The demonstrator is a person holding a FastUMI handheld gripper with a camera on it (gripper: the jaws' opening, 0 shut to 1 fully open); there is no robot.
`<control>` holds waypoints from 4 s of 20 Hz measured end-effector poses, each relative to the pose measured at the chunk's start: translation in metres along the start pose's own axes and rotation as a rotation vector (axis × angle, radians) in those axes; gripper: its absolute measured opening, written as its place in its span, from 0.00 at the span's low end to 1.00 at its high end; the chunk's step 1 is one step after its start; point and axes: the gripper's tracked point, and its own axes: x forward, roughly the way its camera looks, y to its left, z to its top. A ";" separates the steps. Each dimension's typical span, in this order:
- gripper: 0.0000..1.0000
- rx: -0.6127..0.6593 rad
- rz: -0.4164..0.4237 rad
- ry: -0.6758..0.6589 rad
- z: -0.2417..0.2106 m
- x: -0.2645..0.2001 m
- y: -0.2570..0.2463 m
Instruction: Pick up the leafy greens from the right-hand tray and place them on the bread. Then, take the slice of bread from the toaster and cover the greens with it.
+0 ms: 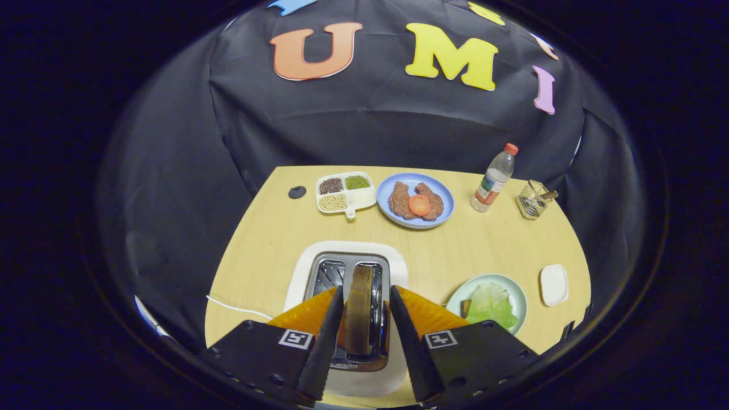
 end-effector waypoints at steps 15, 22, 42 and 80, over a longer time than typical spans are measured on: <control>0.18 0.075 0.235 -0.071 0.033 -0.079 -0.049; 0.18 0.216 0.225 -0.050 0.016 -0.075 -0.167; 0.27 0.340 0.228 0.150 -0.084 0.074 -0.269; 0.96 -0.044 -0.063 -0.725 0.010 -0.283 -0.332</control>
